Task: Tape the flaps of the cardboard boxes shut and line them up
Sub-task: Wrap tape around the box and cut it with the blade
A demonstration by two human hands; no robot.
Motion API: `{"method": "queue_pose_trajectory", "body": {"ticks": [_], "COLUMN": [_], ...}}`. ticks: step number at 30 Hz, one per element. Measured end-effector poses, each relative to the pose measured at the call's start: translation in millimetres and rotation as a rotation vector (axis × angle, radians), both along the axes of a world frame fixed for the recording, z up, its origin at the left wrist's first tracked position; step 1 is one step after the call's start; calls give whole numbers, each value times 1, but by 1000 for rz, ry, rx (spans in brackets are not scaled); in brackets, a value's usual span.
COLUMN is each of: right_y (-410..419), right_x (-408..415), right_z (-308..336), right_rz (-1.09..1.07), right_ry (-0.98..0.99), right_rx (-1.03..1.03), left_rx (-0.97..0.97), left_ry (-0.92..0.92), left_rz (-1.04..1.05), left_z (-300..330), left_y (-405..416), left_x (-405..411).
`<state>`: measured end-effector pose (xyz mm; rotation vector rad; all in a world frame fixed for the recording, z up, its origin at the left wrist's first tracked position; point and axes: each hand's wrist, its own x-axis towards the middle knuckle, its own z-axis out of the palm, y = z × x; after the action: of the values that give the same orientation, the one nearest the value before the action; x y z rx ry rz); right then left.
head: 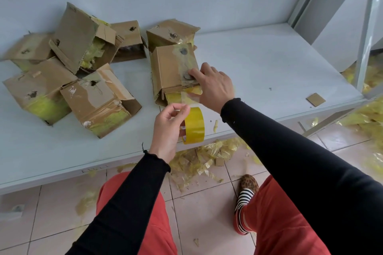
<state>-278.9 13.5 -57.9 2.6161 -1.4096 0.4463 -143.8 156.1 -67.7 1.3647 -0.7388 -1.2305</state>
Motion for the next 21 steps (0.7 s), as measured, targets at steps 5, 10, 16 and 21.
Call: {"method": "queue_pose_trajectory", "body": {"ticks": [5, 10, 16, 21], "right_y": [5, 58, 131, 148], "right_x": [-11, -29, -41, -39], "right_z": [4, 2, -1, 18], "right_rz": [-44, -115, 123, 271], "right_ry": [-310, -876, -757, -973], "right_rx": [131, 634, 1116, 1134], "left_rx": [-58, -58, -85, -158], "left_ry": [-248, -284, -379, -421], "left_rz": [14, -105, -123, -97], "left_z": [-3, 2, 1, 19], "left_y": [-1, -8, -17, -30], "left_x": [9, 16, 25, 16]}}
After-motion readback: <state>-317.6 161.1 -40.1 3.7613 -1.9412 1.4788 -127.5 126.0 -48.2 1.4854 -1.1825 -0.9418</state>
